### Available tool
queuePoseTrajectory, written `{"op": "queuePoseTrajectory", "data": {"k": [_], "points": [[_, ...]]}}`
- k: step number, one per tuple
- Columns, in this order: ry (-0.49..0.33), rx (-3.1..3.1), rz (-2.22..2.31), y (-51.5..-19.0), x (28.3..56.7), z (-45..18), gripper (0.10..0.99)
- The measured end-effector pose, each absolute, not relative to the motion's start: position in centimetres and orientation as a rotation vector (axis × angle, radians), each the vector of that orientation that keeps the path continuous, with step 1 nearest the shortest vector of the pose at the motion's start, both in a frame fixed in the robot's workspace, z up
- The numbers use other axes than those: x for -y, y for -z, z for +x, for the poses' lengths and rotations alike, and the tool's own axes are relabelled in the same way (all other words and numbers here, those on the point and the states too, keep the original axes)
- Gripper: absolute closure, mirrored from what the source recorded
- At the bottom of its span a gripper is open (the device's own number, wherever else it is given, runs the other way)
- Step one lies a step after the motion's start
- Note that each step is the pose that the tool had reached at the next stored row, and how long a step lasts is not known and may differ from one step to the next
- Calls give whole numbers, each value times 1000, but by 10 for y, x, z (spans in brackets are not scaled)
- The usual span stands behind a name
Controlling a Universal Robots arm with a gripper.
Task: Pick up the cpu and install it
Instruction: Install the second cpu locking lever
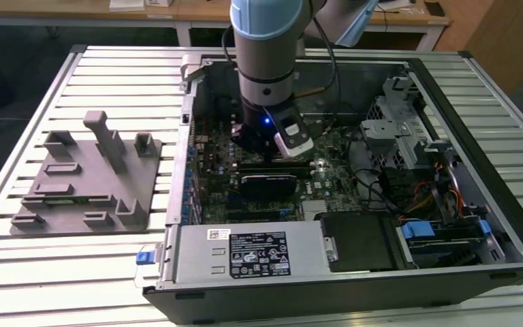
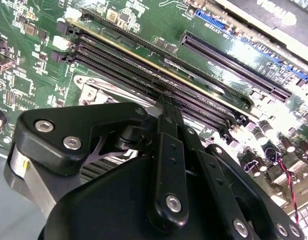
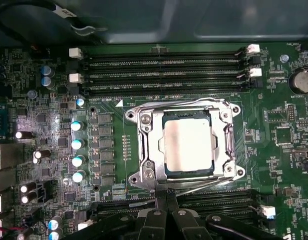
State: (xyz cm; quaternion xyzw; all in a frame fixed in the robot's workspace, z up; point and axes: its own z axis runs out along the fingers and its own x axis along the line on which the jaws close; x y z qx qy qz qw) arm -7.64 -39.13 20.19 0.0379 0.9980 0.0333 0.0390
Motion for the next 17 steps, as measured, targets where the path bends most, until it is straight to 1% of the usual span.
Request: {"op": "queuePoseTrajectory", "data": {"k": [10,14,17], "points": [[-119,-3059,115,-203,401,-78,980],[-165,-3058,113,-202,403,-80,980],[-167,-3058,112,-202,403,-80,980]]}}
